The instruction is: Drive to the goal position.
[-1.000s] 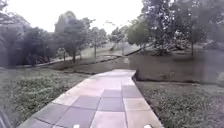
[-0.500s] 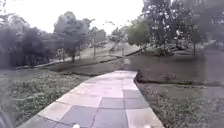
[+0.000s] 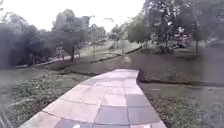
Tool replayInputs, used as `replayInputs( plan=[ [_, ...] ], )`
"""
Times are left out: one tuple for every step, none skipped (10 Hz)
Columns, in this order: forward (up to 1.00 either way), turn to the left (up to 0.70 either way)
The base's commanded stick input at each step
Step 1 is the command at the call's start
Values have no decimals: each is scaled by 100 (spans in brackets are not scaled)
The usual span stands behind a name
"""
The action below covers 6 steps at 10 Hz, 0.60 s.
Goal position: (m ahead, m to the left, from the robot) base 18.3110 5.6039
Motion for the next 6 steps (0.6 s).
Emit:
replayInputs(
  plan=[
    [70, 0],
    [70, 0],
    [70, 0],
    [70, 0],
    [70, 0],
    [70, 0]
  ],
)
